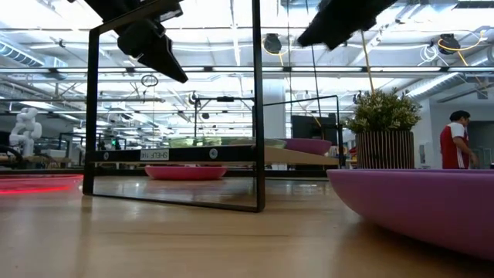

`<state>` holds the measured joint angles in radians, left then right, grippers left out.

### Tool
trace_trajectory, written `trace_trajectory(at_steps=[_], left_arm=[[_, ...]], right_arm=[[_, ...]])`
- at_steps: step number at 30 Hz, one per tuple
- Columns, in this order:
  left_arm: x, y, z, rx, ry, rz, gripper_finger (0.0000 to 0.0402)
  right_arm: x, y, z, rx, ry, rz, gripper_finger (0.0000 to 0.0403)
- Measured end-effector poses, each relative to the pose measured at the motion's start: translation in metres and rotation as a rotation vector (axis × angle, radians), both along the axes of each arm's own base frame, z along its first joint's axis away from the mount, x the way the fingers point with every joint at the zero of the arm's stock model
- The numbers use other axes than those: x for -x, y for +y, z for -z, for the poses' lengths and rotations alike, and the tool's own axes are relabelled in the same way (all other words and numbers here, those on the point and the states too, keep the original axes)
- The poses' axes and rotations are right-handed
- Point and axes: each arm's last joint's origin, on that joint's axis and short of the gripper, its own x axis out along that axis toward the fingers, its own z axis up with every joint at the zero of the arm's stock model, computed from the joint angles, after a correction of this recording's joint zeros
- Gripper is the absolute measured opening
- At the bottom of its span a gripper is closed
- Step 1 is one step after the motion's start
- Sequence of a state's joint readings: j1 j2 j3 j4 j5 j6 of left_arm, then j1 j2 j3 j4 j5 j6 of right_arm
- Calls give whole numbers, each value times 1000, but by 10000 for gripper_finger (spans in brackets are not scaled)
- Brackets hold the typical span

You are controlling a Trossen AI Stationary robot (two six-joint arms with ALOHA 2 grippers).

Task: Place and stack plates onto a shelf
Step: Stack the violet plate on top of the other violet plate on the shelf

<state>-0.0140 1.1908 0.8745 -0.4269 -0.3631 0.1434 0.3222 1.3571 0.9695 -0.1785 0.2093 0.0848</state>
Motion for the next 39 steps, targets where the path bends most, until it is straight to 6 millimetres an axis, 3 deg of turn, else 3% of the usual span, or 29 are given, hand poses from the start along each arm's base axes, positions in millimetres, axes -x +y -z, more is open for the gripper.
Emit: trace_trajectory(at_steps=[8, 15, 21, 31, 39], left_arm=[[0, -14, 0, 70, -33, -7, 131], [0, -26, -1, 110, -56, 8, 131], [-1, -30, -2, 127, -79, 8, 131], [-1, -30, -3, 117, -86, 18, 131], [-1, -30, -3, 114, -84, 21, 131]], right_arm=[[28, 63, 5, -109, 40, -81, 0], [47, 109, 28, -176, 149, -136, 0], [63, 137, 46, -238, 235, -143, 0], [88, 159, 51, -280, 295, -200, 5], [90, 160, 53, -226, 307, -276, 77]])
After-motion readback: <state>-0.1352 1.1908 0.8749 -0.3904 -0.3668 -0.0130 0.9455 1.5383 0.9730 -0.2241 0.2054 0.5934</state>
